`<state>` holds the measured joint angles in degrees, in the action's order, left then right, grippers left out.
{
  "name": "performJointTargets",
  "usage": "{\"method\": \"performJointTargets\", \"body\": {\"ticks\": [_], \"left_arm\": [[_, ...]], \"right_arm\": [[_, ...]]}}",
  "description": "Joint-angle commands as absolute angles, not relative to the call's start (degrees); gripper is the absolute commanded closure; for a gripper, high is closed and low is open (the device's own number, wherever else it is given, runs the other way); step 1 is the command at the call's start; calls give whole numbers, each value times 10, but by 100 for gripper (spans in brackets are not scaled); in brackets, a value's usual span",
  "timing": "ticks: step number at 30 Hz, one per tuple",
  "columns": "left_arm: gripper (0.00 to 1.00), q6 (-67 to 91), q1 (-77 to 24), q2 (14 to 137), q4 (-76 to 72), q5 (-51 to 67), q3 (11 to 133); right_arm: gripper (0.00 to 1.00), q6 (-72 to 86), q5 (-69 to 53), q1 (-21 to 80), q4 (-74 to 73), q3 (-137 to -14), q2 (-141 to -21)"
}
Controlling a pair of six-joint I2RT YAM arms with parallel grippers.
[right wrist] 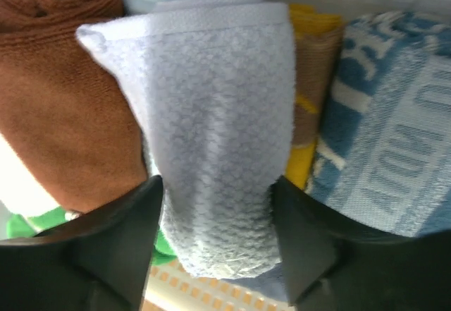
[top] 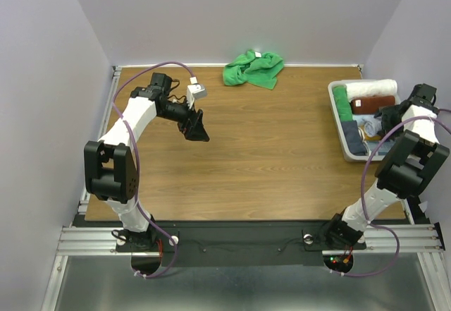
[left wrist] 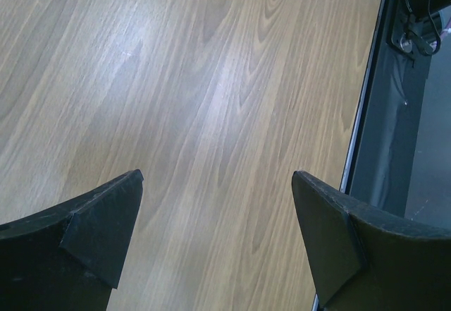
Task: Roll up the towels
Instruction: Place the rolled towel into the container
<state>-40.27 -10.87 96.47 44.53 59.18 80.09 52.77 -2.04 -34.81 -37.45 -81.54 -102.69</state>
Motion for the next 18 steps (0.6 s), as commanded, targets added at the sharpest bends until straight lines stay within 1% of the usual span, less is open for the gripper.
{"method": "performJointTargets", "body": {"ticks": [1, 2, 5, 8, 11, 18], "left_arm": [[1, -416, -111, 940, 456, 599, 794], [1, -417, -111, 940, 457, 599, 794], [1, -421, -111, 942, 461, 600, 799], [1, -421, -111, 943, 462, 602, 801], [1, -422, -111, 944, 462, 602, 802], [1, -424, -111, 941, 462, 603, 800]], "right_arm": [[29, 541, -47, -351, -338, -809, -1013], [23, 540, -47, -351, -338, -810, -1009], [18, 532, -54, -351, -339, -809, -992], [7, 526, -67, -351, -339, -803, -975], [1, 521, -87, -351, -341, -791, -952], [0, 503, -89, -351, -350, -759, -895]]}}
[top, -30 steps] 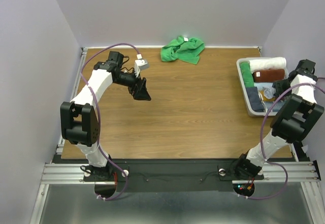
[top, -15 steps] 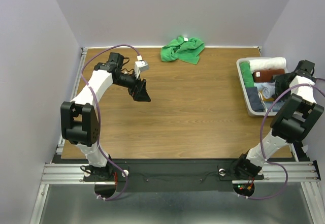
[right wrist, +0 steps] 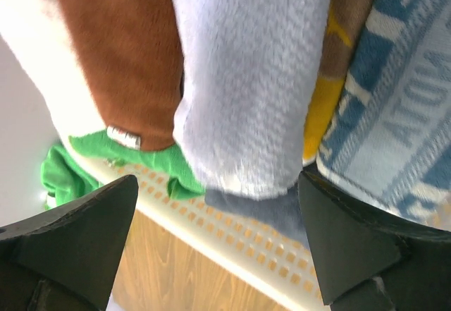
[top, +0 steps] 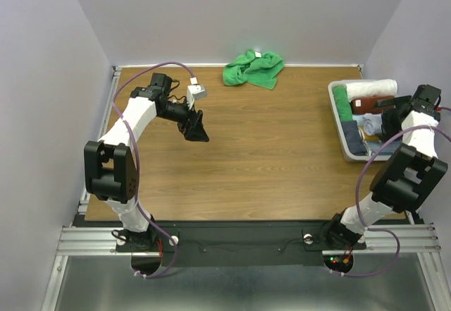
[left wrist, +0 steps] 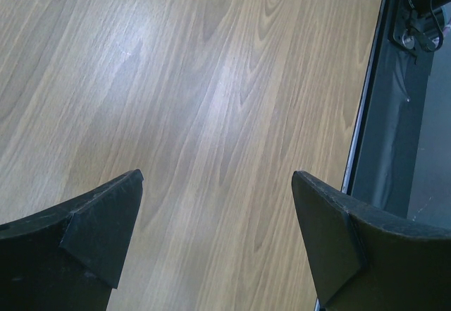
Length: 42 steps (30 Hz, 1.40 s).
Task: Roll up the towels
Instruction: Place the rolled towel into the container, then move the towel to the center of the board
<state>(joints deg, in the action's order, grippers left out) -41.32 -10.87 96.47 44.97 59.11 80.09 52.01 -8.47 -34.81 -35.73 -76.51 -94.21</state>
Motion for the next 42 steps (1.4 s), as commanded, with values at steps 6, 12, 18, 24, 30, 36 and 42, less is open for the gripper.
{"method": "performJointTargets", "body": {"ticks": [6, 12, 18, 24, 30, 36, 42], "left_arm": [[1, -426, -111, 940, 465, 606, 801], [1, -415, -111, 936, 451, 611, 798], [1, -397, -112, 948, 442, 620, 815], [1, -361, -111, 942, 404, 616, 802], [1, -336, -109, 935, 378, 616, 791], [1, -298, -107, 912, 328, 617, 755], [1, -275, -106, 904, 293, 625, 730]], "right_arm": [[0, 458, -132, -351, -368, -741, -857], [0, 386, -219, -327, -374, -730, -817], [0, 347, -220, -215, -363, -744, -808], [0, 189, -96, -1, -327, -839, -903], [0, 91, -58, 47, -324, -1042, -1090], [10, 98, -41, 65, -323, -1200, -1264], [15, 116, -61, 76, -309, -1298, -1360]]}}
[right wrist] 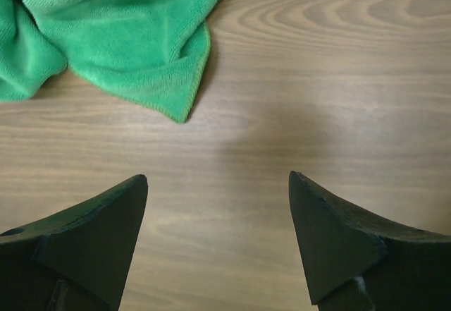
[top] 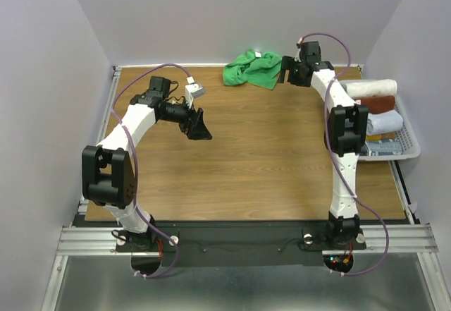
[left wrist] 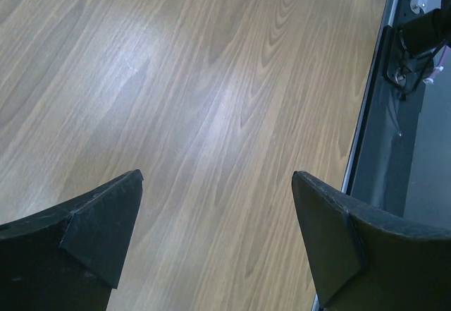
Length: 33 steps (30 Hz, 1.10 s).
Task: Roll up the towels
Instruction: Move the towel to the center of the board
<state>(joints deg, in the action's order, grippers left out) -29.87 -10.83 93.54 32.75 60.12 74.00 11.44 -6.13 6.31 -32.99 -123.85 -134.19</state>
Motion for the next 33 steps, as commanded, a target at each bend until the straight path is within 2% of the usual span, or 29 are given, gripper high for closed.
{"method": "performJointTargets", "body": {"ticks": [1, 9, 12, 14, 23, 27, 28, 29, 30, 33], "left_arm": [[1, -269, -105, 901, 286, 625, 724], [1, -238, -100, 881, 250, 625, 700], [1, -230, -99, 878, 238, 626, 694], [1, -229, -98, 880, 238, 622, 695], [1, -233, -84, 889, 260, 634, 714], [1, -234, -69, 886, 277, 625, 728], [1, -238, -67, 885, 286, 621, 735], [1, -239, -64, 884, 289, 619, 737], [1, -240, -58, 883, 291, 614, 740], [1, -247, -48, 874, 301, 611, 749]], "right_arm": [[15, 116, -62, 79, -300, -1302, -1375], [14, 183, -33, 89, -222, -1308, -1436], [15, 208, -41, 90, -202, -1312, -1458], [20, 229, -58, 91, -193, -1313, -1473], [21, 300, -99, 94, -146, -1317, -1534], [47, 301, -119, 99, -134, -1325, -1551], [66, 305, -138, 98, -133, -1323, -1551], [76, 306, -151, 98, -132, -1320, -1549], [99, 305, -178, 99, -133, -1315, -1543], [100, 317, -226, 99, -132, -1221, -1474]]}}
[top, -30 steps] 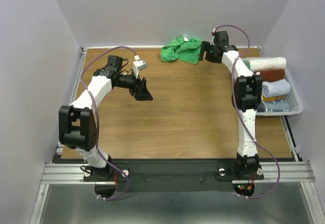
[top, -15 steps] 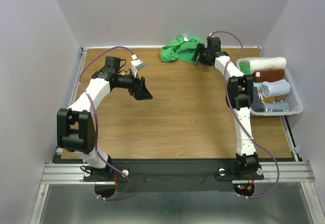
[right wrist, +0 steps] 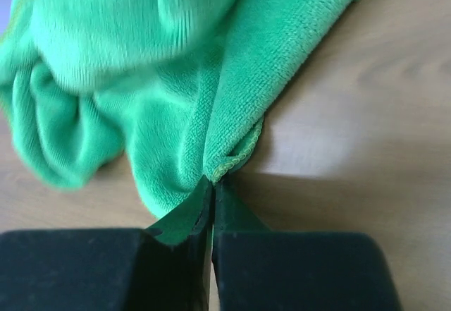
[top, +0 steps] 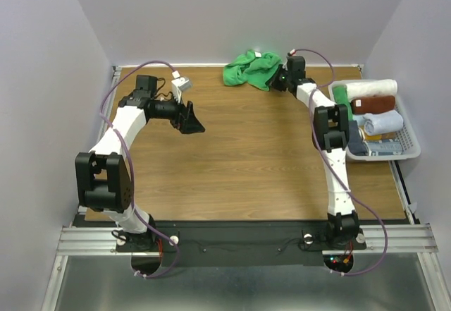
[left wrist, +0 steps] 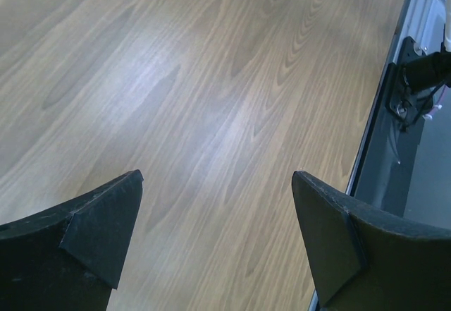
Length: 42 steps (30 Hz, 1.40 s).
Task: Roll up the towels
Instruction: Move the towel to the center of the board
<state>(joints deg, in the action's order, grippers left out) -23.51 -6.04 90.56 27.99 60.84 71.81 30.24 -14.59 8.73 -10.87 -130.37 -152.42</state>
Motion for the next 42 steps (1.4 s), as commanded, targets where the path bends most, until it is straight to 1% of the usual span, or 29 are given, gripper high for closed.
{"method": "performJointTargets", "body": {"ticks": [1, 4, 5, 6, 7, 8, 10, 11, 12, 13, 14, 15, 19, 21, 22, 23, 25, 27, 28, 30, 31, 33, 34, 36, 40, 42], "left_arm": [[1, -247, -46, 868, 301, 609, 750], [1, -248, -39, 856, 290, 594, 745], [1, -244, -38, 846, 282, 588, 737], [1, -235, -36, 838, 273, 577, 730], [1, -230, -33, 825, 260, 572, 719], [1, -226, -33, 818, 254, 570, 713], [1, -217, -31, 802, 242, 554, 704], [1, -216, -30, 798, 241, 547, 703], [1, -217, -29, 795, 244, 538, 704], [1, -223, -29, 789, 250, 519, 704], [1, -228, -29, 787, 252, 508, 704], [1, -233, -29, 783, 257, 489, 704], [1, -294, -29, 774, 302, 443, 703], [1, -320, -29, 773, 312, 433, 701], [1, -328, -29, 772, 318, 434, 700], [1, -332, -29, 773, 318, 436, 700], [1, -343, -31, 776, 319, 451, 701], [2, -352, -34, 788, 323, 462, 712], [8, -355, -42, 797, 326, 461, 725], [15, -360, -51, 808, 335, 461, 741], [21, -364, -65, 820, 345, 457, 763], [24, -366, -83, 837, 359, 439, 791], [26, -363, -97, 857, 368, 406, 826], [27, -363, -132, 894, 385, 377, 879], [27, -360, -186, 960, 390, 364, 938], [23, -347, -215, 1009, 378, 364, 972]], "right_arm": [[100, 319, -242, 98, -132, -1189, -1450], [100, 327, -303, 100, -128, -1101, -1326], [99, 320, -320, 100, -129, -1050, -1296], [99, 315, -351, 100, -130, -1020, -1230], [99, 296, -365, 101, -133, -993, -1197], [99, 284, -373, 100, -136, -942, -1165], [99, 254, -388, 100, -164, -902, -1070], [99, 213, -388, 99, -183, -878, -1041], [99, 192, -380, 99, -205, -873, -1020], [100, 144, -348, 100, -259, -867, -982], [100, 143, -335, 99, -282, -862, -967], [99, 82, -300, 99, -305, -851, -953], [99, -44, -204, 95, -420, -832, -889], [99, -101, -165, 90, -459, -825, -846], [99, -137, -122, 88, -467, -817, -809], [99, -153, -102, 85, -473, -812, -809], [100, -184, -68, 84, -483, -802, -750], [99, -246, -65, 84, -499, -792, -717], [99, -272, -69, 84, -514, -782, -682], [99, -336, -69, 84, -524, -737, -651], [99, -359, -78, 85, -541, -720, -631], [99, -394, -88, 84, -551, -666, -615], [99, -400, -102, 85, -559, -648, -607], [99, -403, -112, 84, -561, -610, -599], [99, -403, -126, 84, -562, -571, -585], [99, -403, -142, 84, -561, -563, -577]]}}
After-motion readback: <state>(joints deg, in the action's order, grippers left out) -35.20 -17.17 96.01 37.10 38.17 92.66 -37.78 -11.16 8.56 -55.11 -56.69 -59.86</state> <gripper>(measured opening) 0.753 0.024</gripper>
